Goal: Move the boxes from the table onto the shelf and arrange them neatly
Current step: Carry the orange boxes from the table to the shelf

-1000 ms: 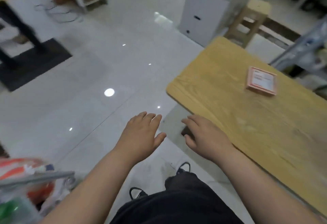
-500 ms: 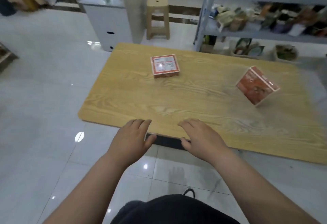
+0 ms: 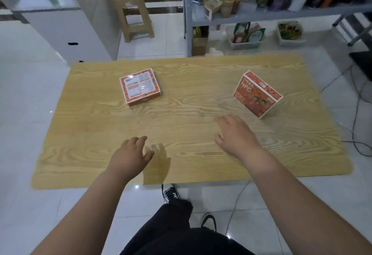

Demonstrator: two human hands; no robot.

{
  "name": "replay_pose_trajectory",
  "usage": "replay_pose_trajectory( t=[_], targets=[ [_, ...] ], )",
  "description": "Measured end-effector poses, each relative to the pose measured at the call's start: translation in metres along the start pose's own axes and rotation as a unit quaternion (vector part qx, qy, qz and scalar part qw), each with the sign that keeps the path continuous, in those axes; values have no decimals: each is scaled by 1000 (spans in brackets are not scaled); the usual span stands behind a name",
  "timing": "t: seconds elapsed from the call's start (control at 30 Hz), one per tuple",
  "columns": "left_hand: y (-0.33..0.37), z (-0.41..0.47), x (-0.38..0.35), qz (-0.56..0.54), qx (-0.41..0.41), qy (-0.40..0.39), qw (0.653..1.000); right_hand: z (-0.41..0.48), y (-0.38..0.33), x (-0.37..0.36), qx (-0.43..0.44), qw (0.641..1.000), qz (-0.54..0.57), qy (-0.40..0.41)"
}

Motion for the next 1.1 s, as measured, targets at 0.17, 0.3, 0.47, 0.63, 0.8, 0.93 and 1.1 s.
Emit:
replay_pose_trajectory(
  t=[0.17, 0.3, 0.47, 0.63, 0.8, 0.93, 1.1],
  targets=[
    [-15, 107, -2, 1, 7, -27, 1000, 35, 80, 26, -132, 989, -64, -2],
    [-17, 179, 11, -30, 7, -28, 999, 45, 135, 46, -240, 968, -68, 20],
    [-30, 259, 13, 8, 19, -23, 1000, 46, 176, 44, -338, 940, -38, 29],
    [-34, 289, 2, 4, 27, -36, 999, 60, 184, 32, -307, 951, 21, 33],
    [-13, 268, -19, -5, -3, -6, 1000, 89, 157, 27, -205, 978, 39, -1],
    [46, 180, -26, -52, -74, 43, 995, 108, 107, 17, -84, 994, 61, -40],
    [67, 74, -75, 6, -21, 12, 1000, 102, 70, -3, 50, 994, 41, -89]
  ],
)
Point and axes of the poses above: each hand's wrist, its own z-axis towards the middle knuckle, its own x-axis out of the back of the hand, y = z × x, the point moved 10 cm from there along z, towards the middle knuckle, and after that the axes turned 15 degrees about x, right-handed, at the moved point
